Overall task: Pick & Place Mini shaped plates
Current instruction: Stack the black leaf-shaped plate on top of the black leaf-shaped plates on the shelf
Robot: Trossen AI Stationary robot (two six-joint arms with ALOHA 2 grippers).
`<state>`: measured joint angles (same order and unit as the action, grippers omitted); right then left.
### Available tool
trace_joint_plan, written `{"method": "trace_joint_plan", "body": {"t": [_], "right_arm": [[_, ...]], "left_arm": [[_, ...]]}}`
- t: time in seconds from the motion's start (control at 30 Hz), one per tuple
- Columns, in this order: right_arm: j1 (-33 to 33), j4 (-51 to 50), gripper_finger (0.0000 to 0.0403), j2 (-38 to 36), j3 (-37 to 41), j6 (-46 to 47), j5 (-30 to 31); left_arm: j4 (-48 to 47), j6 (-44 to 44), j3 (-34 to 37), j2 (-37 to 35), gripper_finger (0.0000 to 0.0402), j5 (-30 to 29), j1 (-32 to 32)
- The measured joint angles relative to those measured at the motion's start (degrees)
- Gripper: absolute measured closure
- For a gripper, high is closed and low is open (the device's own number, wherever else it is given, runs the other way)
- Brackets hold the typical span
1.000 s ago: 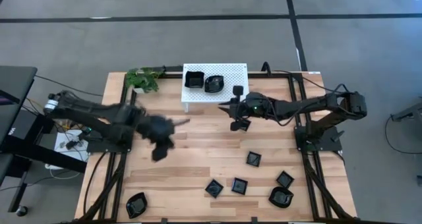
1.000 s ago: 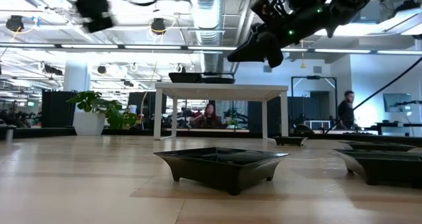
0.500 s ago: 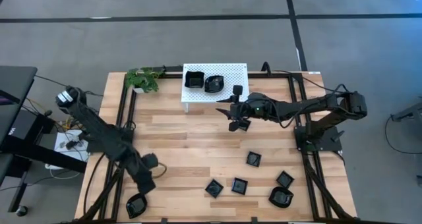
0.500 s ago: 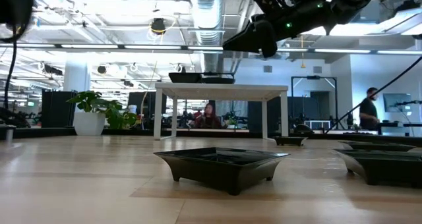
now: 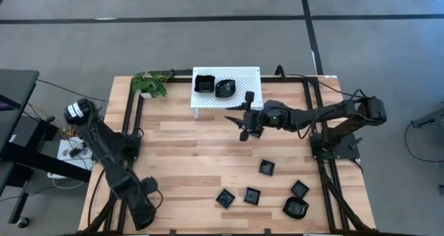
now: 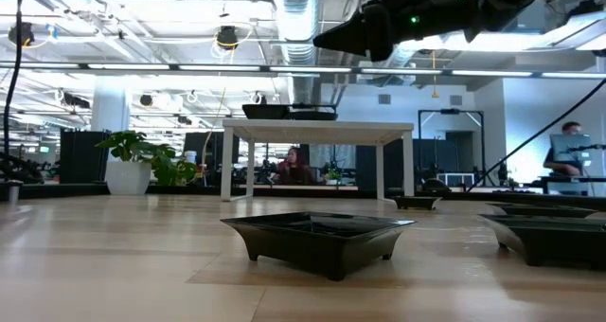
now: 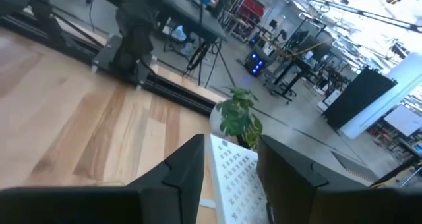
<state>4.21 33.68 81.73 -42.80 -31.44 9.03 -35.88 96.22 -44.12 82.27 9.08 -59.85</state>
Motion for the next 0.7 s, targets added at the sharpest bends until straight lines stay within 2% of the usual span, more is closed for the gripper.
{"method": "trace_joint_plan", "body": {"t": [0.17, 0.33, 0.53, 0.7], "right_arm": [[-0.83, 0.04, 0.0264, 0.0, 0.0, 0.0, 0.01], [-1.75, 0.58, 0.0266, 0.0, -0.01, 0.0, -0.01], [-2.81, 1.23, 0.0262, 0.0, 0.02, 0.0, 0.01], [-3.28, 1.51, 0.0262, 0.0, 0.01, -0.02, -0.05]], "left_arm": [[0.57, 3.3, -0.02, 1.26, 0.0304, -0.09, -2.44], [2.97, 3.57, -0.02, 3.4, 0.0304, -2.64, -3.15], [3.74, 3.48, -0.02, 5.9, 0.0304, -2.03, -3.59], [3.98, 3.44, -0.04, 4.95, 0.0304, -0.94, -3.65]]}}
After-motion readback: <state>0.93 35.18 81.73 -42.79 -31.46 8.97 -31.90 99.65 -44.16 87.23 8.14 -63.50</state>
